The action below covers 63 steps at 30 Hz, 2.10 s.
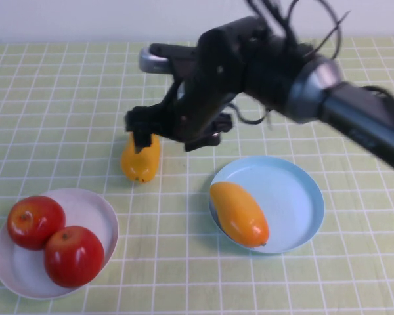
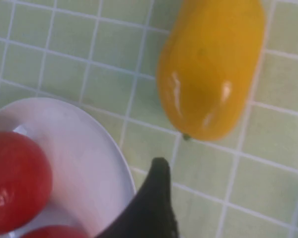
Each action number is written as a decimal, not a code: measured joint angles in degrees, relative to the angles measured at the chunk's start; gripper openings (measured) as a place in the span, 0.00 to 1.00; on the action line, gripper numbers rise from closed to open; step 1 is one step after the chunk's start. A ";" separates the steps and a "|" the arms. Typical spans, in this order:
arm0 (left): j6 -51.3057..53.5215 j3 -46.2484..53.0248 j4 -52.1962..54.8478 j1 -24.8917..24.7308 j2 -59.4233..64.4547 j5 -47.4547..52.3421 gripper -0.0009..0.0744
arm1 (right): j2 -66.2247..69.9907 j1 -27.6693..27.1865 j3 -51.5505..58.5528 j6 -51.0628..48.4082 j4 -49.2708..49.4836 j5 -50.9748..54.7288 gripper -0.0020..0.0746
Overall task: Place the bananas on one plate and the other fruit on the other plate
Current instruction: Put another type of fruit in the right plate
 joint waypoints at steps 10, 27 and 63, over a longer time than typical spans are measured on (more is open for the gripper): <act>0.00 0.00 0.00 0.00 0.00 0.00 0.02 | 19.95 0.86 -22.37 1.31 1.14 -0.62 0.89; 0.00 0.00 0.00 0.00 0.00 0.00 0.02 | 28.49 0.96 -31.54 1.36 -4.82 -1.27 0.89; 0.00 0.00 0.00 0.00 0.00 0.00 0.02 | -10.67 0.02 2.90 -9.04 -14.58 14.82 0.72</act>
